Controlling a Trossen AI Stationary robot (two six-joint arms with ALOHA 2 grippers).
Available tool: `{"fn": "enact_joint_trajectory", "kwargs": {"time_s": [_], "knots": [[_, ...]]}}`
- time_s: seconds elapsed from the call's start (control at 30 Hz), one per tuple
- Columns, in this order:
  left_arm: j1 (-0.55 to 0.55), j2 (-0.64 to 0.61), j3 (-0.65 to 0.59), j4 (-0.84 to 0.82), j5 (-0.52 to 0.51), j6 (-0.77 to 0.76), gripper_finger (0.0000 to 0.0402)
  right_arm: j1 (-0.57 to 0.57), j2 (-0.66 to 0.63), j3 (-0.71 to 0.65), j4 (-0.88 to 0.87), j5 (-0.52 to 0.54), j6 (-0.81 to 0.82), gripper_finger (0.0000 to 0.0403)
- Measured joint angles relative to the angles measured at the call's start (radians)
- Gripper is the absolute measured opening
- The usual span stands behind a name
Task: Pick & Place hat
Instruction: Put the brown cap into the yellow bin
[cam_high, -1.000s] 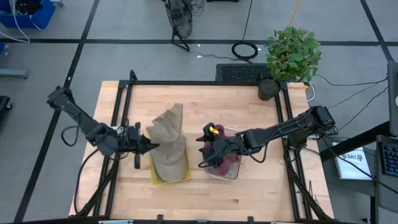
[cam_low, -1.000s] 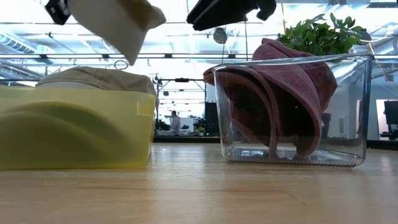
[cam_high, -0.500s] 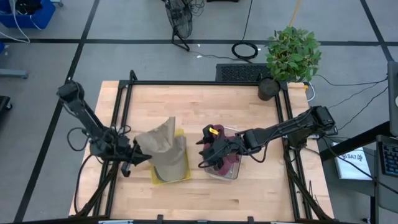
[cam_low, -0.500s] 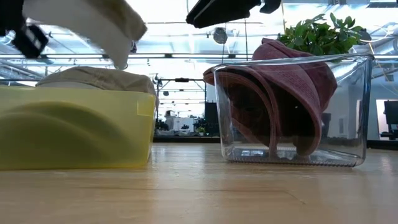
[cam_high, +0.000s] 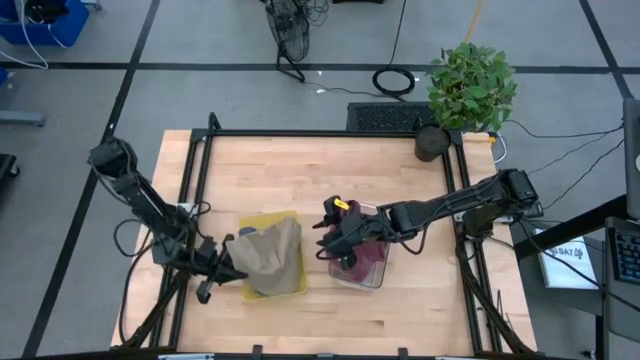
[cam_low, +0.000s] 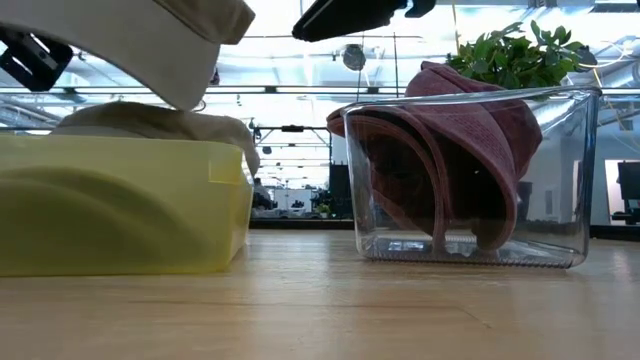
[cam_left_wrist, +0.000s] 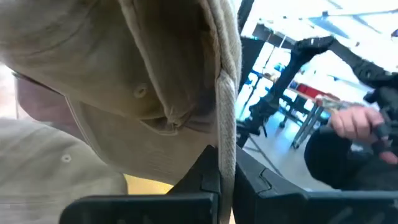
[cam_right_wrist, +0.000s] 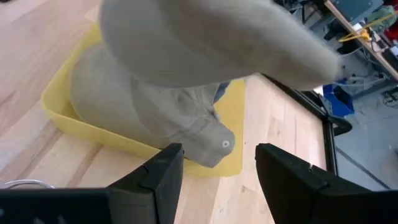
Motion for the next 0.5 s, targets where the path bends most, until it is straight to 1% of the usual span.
{"fn": "enact_joint_trajectory", "kwargs": {"time_s": [0.13, 0.23, 0.4, 0.5], "knots": [[0.000, 0.063, 0.019, 0.005, 0.002, 0.000, 0.0012, -0.007, 0.000, 0.000, 0.000, 0.000, 0.015, 0.0184], [0.007, 0.118, 0.019, 0.079, 0.004, 0.010, 0.0012, -0.007, 0.000, 0.000, 0.000, 0.000, 0.017, 0.0183], [0.039, 0.222, 0.018, 0.208, 0.069, 0.034, 0.0012, -0.007, 0.000, 0.000, 0.000, -0.001, 0.017, 0.0183], [0.052, 0.266, 0.018, 0.232, 0.074, 0.024, 0.0012, -0.007, 0.000, 0.000, 0.000, -0.001, 0.024, 0.0183]]}}
